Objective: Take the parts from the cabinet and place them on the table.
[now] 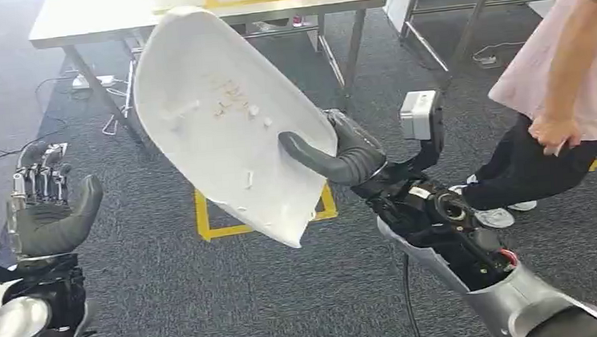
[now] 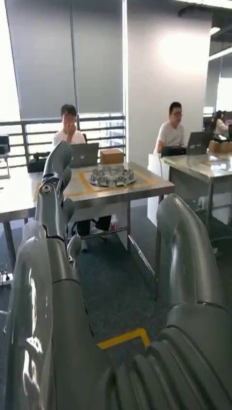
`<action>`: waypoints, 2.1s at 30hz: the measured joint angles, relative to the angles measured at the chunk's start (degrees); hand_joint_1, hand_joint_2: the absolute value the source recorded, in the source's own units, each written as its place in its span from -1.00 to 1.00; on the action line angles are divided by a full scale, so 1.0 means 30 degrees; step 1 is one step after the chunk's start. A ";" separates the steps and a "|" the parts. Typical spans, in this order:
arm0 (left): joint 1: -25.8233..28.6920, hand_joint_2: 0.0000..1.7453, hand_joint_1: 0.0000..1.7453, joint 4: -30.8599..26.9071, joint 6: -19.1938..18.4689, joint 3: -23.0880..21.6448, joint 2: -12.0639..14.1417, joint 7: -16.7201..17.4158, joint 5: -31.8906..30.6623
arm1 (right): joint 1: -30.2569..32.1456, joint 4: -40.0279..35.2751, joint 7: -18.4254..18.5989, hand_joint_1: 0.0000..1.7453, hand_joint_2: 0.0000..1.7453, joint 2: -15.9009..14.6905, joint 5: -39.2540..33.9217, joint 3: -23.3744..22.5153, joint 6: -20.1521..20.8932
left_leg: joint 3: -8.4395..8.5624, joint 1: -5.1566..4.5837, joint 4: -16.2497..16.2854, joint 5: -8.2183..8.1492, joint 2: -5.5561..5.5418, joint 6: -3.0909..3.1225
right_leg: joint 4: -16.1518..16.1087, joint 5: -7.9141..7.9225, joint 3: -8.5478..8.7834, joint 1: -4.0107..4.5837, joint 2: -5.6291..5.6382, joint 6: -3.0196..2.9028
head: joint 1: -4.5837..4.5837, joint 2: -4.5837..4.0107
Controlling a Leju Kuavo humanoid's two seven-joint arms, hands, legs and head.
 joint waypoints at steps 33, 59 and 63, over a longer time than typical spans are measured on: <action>-0.0272 1.00 -1.00 -0.0007 0.0117 -0.0525 0.0109 -0.0066 0.0663 | 0.0427 -0.0474 -0.0145 1.00 1.00 -0.0240 -0.0306 -0.0007 -0.0284 | 0.1883 0.0066 0.1815 -0.1551 -0.0252 -0.0187 | 0.0298 0.0669 -0.0960 0.0059 0.0356 -0.0626 | 0.0206 0.0000; -0.0015 1.00 -1.00 0.0044 0.0131 -0.0700 0.0299 -0.0153 0.0656 | 0.0607 -0.0488 -0.0124 1.00 1.00 -0.0350 -0.0313 0.0146 -0.0284 | 0.4285 -0.0543 -0.0325 -0.3683 -0.0690 0.0896 | -0.0155 0.4537 -0.4245 0.0752 0.0653 -0.0871 | -0.0410 -0.0022; -0.0185 1.00 -1.00 -0.0109 0.0131 -0.0765 0.0262 -0.0168 0.0612 | 0.0332 -0.0749 -0.0160 1.00 1.00 -0.0343 -0.0328 0.0087 -0.0269 | 0.4633 -0.0304 0.0028 -0.3165 -0.0723 0.0505 | -0.0317 0.3291 -0.3151 0.0945 0.0634 -0.1368 | 0.0130 -0.0007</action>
